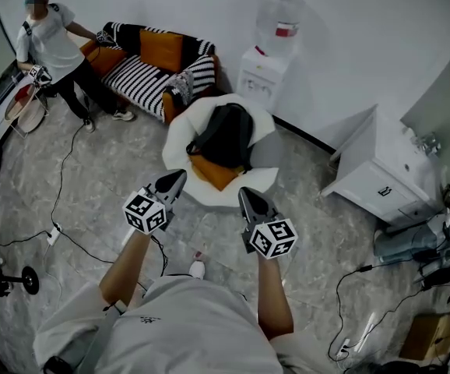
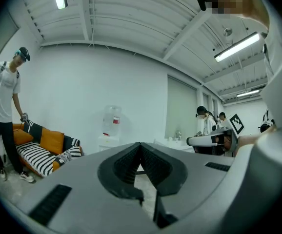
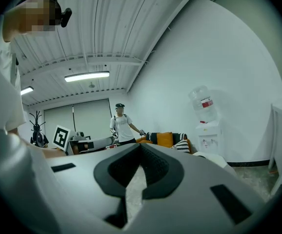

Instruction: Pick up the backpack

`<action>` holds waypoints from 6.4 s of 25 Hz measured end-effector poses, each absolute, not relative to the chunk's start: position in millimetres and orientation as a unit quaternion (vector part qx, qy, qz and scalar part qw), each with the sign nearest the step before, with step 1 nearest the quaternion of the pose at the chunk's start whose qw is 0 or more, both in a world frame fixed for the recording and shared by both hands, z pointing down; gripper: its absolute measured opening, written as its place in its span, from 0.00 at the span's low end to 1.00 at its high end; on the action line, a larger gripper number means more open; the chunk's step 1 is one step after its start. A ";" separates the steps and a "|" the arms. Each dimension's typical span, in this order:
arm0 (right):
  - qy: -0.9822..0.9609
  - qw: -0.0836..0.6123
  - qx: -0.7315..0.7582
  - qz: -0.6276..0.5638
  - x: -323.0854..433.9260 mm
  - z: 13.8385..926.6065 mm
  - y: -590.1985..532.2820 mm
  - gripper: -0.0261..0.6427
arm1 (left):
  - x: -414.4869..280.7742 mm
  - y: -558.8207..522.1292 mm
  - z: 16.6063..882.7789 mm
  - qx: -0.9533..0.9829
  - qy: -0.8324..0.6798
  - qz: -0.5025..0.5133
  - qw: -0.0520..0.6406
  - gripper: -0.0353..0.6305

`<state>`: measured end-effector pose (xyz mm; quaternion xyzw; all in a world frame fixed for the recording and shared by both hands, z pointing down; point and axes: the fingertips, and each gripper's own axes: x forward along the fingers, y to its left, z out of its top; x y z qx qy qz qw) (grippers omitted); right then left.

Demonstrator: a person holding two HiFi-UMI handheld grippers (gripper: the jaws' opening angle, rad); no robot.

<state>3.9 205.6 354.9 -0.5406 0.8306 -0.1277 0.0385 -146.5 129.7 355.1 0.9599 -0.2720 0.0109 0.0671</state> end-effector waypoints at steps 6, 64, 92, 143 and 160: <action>0.828 0.034 -0.545 -0.127 -9.5 357.6 157.9 0.05 | -158.0 85.1 361.3 0.962 -0.263 0.016 0.064 0.06; 0.868 0.023 -0.459 -0.187 176.8 419.5 -189.0 0.05 | 7.0 -209.4 405.8 0.931 -0.348 0.056 0.094 0.06; 0.775 -0.051 -0.576 -0.254 187.3 606.2 -292.3 0.05 | 2.8 -361.9 582.8 0.943 -0.262 0.129 0.160 0.06; 0.741 -0.159 -0.593 -0.272 283.0 943.1 -393.6 0.13 | 88.9 -482.1 925.7 0.933 -0.201 0.252 0.158 0.25; 0.759 -0.149 -0.567 -0.283 279.1 978.2 -431.8 0.37 | 117.6 -488.8 946.4 0.944 -0.160 0.243 0.153 0.28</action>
